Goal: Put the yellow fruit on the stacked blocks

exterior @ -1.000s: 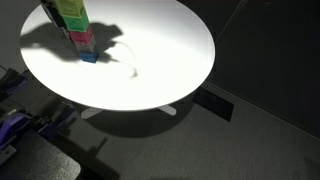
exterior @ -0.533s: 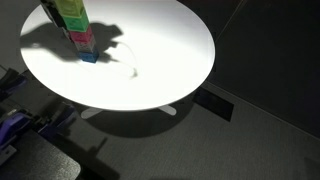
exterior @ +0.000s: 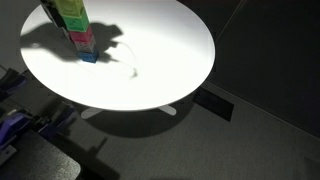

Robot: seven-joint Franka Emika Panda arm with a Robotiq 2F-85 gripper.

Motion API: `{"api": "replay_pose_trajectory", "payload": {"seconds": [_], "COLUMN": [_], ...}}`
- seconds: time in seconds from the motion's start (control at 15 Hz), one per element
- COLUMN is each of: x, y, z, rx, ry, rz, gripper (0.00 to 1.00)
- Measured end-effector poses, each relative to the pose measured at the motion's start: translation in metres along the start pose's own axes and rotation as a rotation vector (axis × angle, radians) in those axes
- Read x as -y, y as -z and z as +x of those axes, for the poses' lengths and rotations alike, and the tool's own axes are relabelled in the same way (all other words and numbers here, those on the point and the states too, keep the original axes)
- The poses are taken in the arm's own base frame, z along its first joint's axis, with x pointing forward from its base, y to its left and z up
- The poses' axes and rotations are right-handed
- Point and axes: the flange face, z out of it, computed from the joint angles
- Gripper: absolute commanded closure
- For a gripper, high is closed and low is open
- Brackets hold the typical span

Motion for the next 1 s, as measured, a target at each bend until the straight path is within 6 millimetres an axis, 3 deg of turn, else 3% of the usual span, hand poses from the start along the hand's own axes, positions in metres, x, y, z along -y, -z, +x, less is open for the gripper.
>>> {"api": "replay_pose_trajectory", "payload": {"seconds": [0.6, 1.0], "x": [0.002, 0.010], "y": [0.012, 0.017], "z": [-0.005, -0.022], "rx": [-0.015, -0.004], "ry": [-0.097, -0.169], "rz": [-0.004, -0.007], "gripper": [0.00, 0.00]}}
